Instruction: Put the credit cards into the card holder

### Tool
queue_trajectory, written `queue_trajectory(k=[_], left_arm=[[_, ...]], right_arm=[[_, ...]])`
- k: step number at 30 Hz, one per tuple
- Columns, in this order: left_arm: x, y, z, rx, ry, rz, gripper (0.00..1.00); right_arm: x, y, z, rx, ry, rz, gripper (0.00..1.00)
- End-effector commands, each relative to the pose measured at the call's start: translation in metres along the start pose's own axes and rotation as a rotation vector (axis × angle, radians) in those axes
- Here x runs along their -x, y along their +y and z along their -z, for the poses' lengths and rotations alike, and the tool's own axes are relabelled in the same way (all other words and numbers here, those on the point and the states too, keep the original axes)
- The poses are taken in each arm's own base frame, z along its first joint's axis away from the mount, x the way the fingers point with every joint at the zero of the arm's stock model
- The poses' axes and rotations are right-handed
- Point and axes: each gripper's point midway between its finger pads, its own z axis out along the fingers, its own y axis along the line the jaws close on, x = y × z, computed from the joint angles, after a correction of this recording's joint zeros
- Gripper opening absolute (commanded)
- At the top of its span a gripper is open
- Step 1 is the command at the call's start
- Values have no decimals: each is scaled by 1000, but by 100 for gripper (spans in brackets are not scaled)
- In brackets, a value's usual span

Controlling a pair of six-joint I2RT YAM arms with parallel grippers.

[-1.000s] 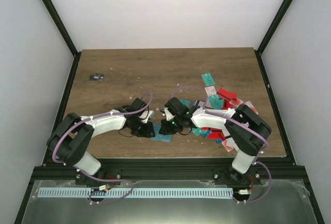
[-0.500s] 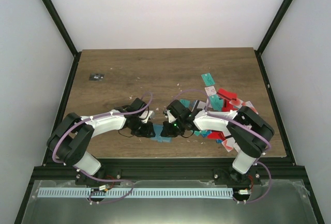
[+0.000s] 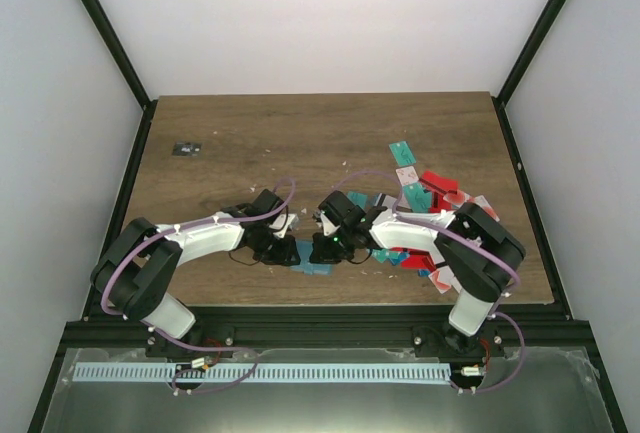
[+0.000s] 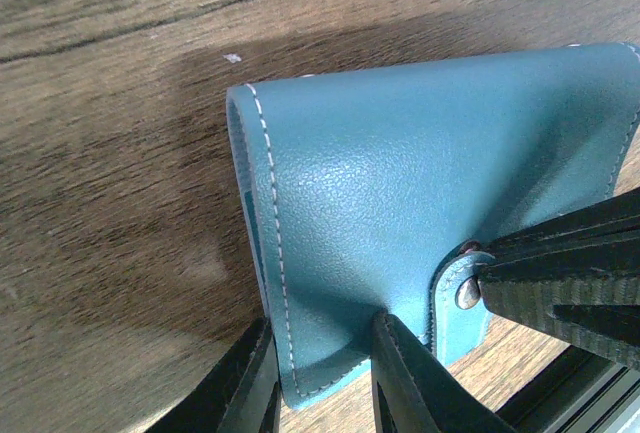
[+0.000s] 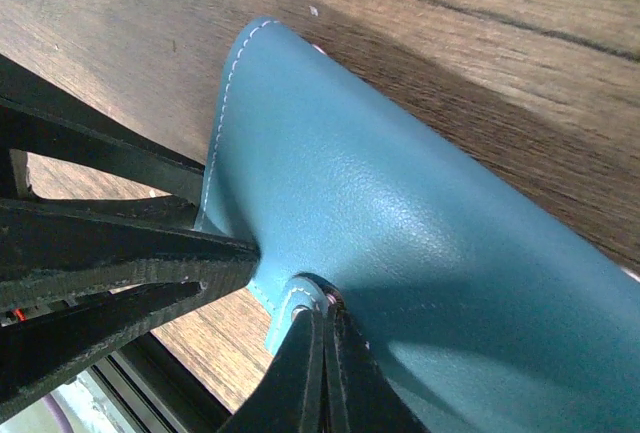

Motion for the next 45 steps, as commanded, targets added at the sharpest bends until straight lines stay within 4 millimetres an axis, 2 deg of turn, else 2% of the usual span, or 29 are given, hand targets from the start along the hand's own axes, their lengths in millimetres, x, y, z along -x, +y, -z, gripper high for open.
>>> queue_trajectory(k=[1,6,14,21,27,31,34,36,40,42,45], left_arm=[[-23,17,-13,73,83,15,26],[-25,18,-14,81,90,15,26],[-25,20,-15,91,90,19,26],[-26,18,-14,82,94,17,26],[-27,18,-15,90,96,11,26],[-26,19,-15,97,91,14,26],[-23,18,-14,99,83,13,26],[-20,16,-12,96,75,9,26],[-14,10,-5,100,73,-2,26],[-12,8,-1,106,74,-10,26],[-8,5,9,124,77,-32,26]], right_arm=[[-4,-46,-11,-199,4,-26,1],[-4,-51,-11,-227,2,-27,1],[-25,-87,-13,-366,71,-73,1],[-32,-106,-24,-460,145,-92,1],[-57,-140,-32,-609,288,-145,1],[-78,-149,-30,-615,338,-181,1],[-76,-136,-30,-554,337,-166,7],[-63,-112,-30,-456,308,-141,12],[-26,-50,-17,-255,217,-90,21],[-15,-26,-10,-185,204,-78,25],[-1,-4,3,-139,174,-63,26]])
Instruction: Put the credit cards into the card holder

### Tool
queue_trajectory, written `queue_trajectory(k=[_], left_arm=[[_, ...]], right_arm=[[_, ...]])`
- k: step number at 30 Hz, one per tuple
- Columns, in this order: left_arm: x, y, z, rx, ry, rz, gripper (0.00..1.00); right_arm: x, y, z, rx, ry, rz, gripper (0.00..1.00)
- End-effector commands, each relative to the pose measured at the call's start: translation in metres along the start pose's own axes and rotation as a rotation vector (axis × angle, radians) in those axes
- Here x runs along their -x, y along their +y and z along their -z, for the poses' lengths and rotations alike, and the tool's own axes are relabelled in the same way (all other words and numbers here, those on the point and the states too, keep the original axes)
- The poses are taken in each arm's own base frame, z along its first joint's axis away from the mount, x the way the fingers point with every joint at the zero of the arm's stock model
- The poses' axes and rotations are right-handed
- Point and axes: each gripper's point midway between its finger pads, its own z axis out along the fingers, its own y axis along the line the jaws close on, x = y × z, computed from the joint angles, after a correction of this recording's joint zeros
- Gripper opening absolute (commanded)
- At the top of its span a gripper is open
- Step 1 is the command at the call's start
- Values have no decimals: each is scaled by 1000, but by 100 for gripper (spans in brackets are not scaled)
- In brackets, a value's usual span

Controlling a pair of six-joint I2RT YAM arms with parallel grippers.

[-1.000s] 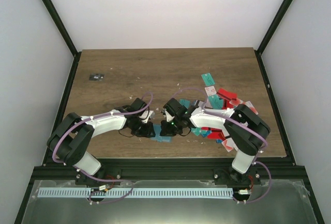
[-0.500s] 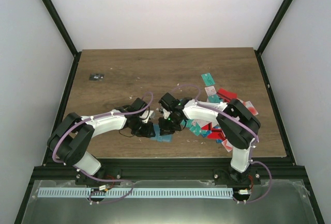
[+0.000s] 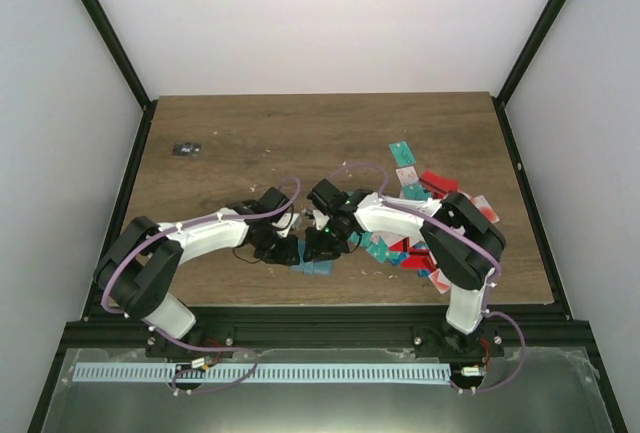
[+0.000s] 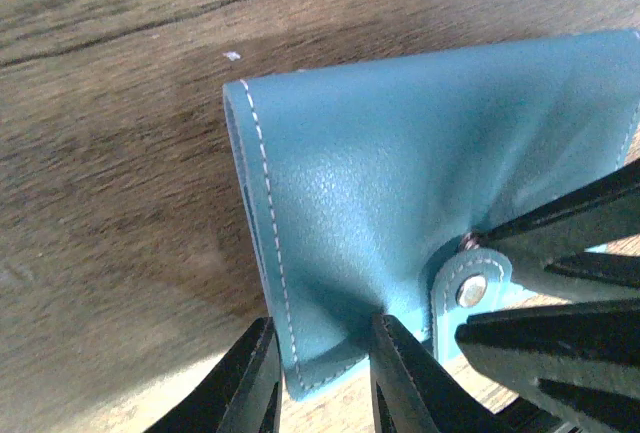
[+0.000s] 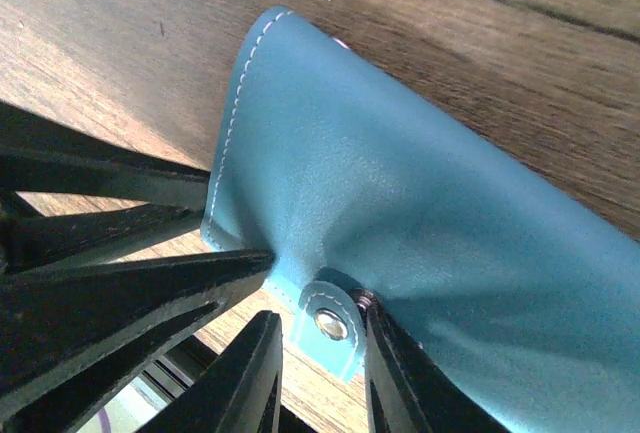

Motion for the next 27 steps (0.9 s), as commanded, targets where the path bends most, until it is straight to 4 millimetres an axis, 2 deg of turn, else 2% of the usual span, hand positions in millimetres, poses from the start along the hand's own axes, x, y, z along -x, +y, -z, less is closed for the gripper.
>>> queue_trajectory(k=[1,9,14,18,20,24,27], left_arm=[[-8,6,9,78,55,-28,26],[-8,-3,34,73,25,-38,28],[-25,-5,38,29,29,-2,28],[-41,-5,31,-9,68,14,26],[-41,-5,28,-13,80,14,26],[-47,-4,17,-26,124,46,25],[-47,0,10,-12,131,57,25]], right_arm=[[1,-7,8,-74,2,-25,27],[28,0,43,-18,-132,-57,32],[52,-1,50,2,-189,-58,34],[73,-24,34,-63,-191,-64,34],[74,-39,21,-123,-158,-58,33],[61,-63,2,-181,-95,-63,33],[44,-69,-2,-177,-66,-83,32]])
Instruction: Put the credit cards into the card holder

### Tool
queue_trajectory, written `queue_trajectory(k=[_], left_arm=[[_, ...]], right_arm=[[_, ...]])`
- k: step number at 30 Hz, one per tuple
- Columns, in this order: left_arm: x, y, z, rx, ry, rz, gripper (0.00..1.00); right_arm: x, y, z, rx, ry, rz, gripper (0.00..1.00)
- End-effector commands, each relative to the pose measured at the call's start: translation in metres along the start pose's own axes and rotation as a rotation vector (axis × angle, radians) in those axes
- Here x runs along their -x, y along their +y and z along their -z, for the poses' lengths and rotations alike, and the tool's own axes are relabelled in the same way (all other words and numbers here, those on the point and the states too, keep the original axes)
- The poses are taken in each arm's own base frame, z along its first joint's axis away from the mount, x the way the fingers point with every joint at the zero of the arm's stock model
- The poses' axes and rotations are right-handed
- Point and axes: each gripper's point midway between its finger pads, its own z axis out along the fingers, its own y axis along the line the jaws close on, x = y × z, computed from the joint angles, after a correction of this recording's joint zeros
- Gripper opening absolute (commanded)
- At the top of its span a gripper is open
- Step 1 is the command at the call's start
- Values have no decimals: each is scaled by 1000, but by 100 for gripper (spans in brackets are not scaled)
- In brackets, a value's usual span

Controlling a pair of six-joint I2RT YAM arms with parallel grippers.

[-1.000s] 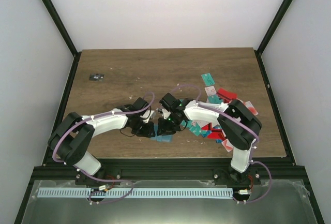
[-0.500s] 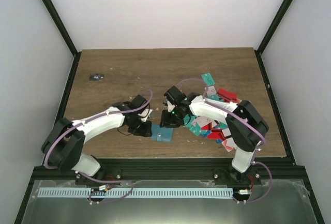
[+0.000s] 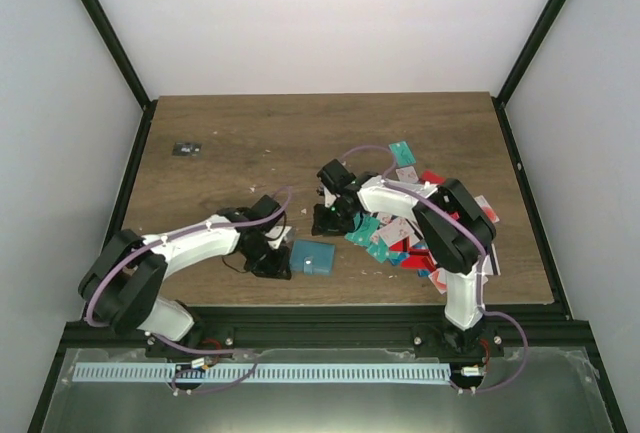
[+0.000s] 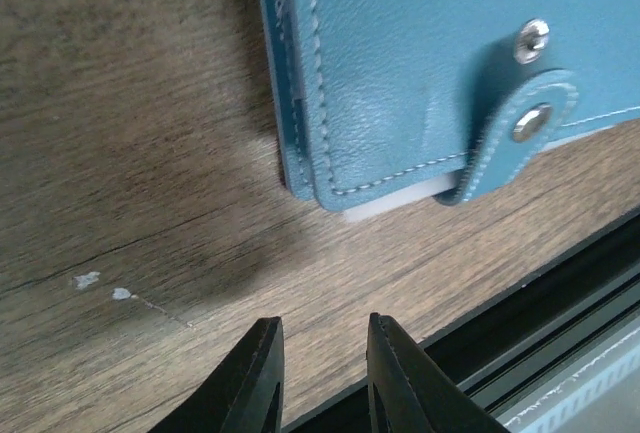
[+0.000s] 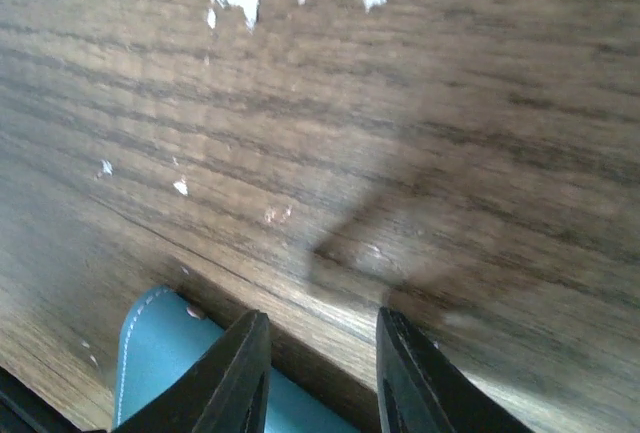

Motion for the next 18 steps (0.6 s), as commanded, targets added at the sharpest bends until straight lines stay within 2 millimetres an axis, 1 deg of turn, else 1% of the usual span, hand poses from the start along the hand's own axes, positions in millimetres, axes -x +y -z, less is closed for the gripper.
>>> queue_trajectory(k=[1,5,8,14,16,18], left_arm=[[-1,1,-11,-4,22,22,25],[6,11,-22,45,29,40,25],[16,17,-28,79,16,38,24],[40,24,-25,155,-14,2,23],[46,25,-25,169,-17,-13,23],[51,28,-25,194,-19,-33,23]], right_arm=[[-31,-28,-11,-77,69,-15,32],[-54,-23,-8,-54,99,-28,33],[-72,-14,-2,-37,114,-44,33],[-106,-2,4,0,144,-99,33],[-112,5,5,41,144,-113,33],[-114,9,7,71,136,-132,33]])
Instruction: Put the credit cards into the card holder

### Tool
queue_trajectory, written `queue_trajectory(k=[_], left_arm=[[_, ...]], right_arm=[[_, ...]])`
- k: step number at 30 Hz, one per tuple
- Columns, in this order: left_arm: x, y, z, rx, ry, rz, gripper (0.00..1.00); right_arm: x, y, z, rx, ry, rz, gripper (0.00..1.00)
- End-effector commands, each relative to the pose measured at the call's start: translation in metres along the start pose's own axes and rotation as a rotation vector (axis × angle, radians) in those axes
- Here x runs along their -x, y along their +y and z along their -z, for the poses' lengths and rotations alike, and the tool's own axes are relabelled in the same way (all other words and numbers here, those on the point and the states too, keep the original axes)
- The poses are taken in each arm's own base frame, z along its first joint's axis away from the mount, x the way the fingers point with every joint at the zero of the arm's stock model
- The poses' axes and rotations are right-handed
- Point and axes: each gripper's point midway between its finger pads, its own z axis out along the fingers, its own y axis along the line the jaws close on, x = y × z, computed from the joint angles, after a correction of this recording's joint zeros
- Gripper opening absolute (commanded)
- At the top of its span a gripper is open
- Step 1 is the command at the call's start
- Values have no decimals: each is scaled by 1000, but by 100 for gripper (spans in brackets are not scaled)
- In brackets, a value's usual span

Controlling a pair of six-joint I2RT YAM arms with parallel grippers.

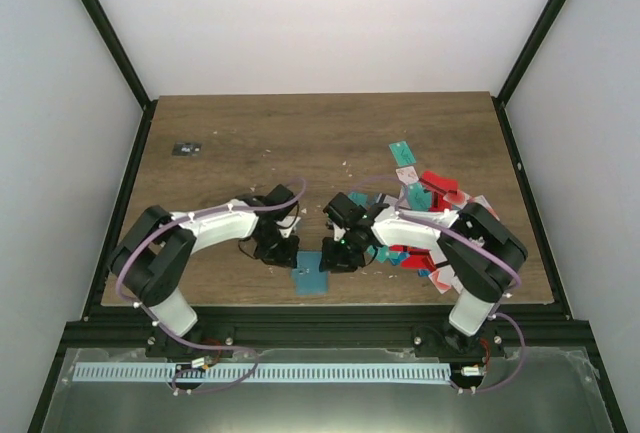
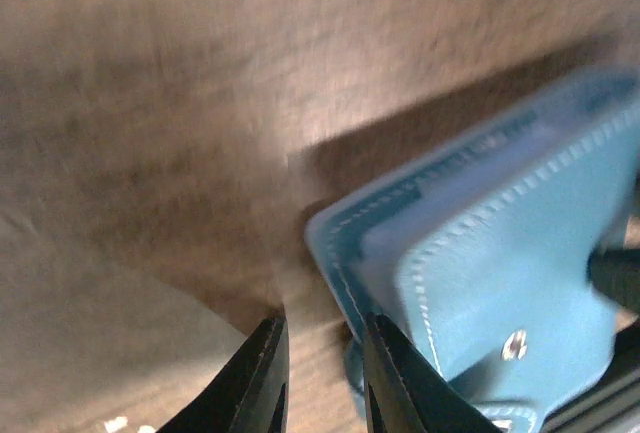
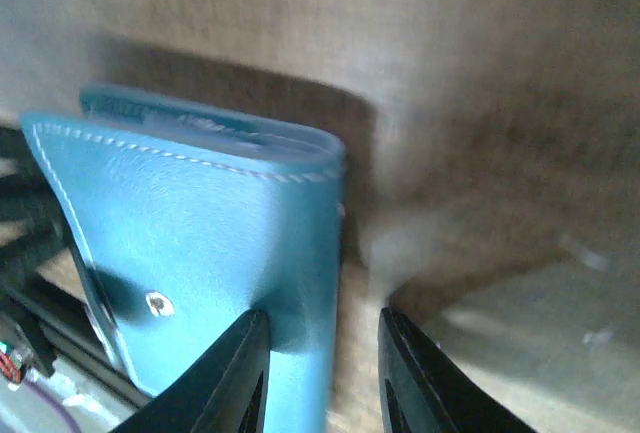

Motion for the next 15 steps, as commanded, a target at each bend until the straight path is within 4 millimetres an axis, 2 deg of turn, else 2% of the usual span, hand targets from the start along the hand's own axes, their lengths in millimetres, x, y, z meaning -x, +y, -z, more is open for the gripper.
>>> queue_trajectory(k=[1,6,12,15], left_arm=[[23,23,-7,132,-52,-55,23],[23,25,15,173,-90,-63,24],[13,19,46,165,-140,-31,26],[8,8,58,106,-172,-13,26]], right_arm=[[-19,6,-1,47,30,-69,33],[-10,2,14,-4,-46,-52,33],[-4,32,37,127,-123,50,32],[0,51,47,207,-149,95,32]])
